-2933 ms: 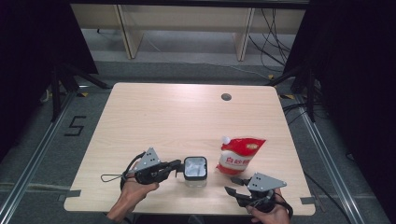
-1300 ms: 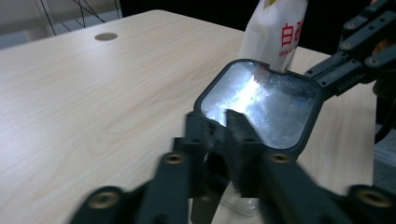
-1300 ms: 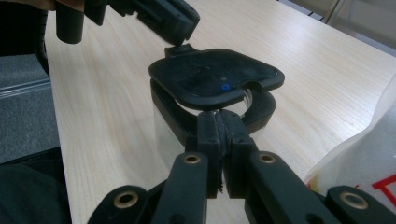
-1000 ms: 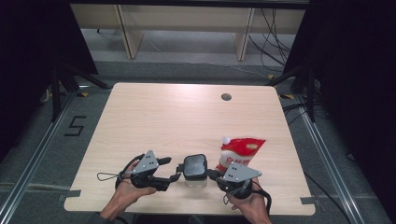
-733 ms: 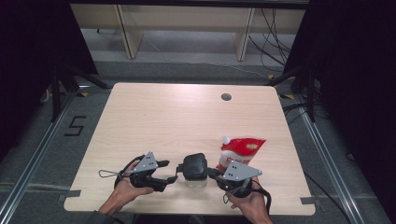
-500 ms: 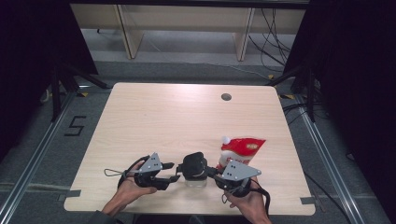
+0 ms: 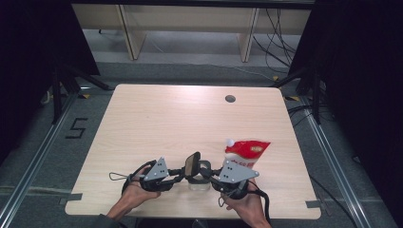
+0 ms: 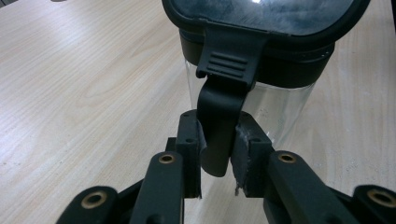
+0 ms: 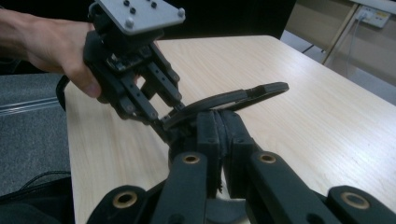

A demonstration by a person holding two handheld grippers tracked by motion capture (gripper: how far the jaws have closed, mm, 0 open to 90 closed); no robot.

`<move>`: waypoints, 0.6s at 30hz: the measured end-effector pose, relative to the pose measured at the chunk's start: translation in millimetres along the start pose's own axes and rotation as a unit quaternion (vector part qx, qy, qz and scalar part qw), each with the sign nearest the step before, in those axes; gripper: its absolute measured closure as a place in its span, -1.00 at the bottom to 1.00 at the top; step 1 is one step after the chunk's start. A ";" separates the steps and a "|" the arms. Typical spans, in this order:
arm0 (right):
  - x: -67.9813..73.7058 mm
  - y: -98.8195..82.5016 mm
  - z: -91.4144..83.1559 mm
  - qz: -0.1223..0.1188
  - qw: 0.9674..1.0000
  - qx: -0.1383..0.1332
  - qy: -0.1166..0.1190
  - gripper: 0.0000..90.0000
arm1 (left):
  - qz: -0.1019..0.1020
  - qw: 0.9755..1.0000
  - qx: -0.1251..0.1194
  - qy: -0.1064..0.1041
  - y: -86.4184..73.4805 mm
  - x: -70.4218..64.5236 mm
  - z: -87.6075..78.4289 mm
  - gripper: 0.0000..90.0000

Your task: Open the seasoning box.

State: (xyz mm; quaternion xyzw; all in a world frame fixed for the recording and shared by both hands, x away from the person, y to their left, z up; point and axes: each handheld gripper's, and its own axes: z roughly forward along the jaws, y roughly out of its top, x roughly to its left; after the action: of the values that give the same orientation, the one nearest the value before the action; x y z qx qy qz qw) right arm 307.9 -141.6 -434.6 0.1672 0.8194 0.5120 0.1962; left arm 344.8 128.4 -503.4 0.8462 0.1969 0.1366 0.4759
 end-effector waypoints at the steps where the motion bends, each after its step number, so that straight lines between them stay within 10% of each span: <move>1: 0.5 1.5 1.9 -0.003 1.000 -0.004 -0.003 0.95 | -0.002 1.000 0.002 0.003 0.3 -0.8 0.0 0.64; 18: 15.1 24.7 27.0 -0.012 1.000 -0.011 0.019 0.92 | -0.007 1.000 0.011 0.023 4.5 -9.6 0.8 0.65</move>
State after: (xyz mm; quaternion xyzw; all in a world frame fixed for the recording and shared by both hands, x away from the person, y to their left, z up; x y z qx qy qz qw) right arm 309.9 -103.1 -425.3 0.1451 0.8192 0.5217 0.1889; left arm 337.5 121.2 -500.4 0.8468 0.2149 0.1502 0.4627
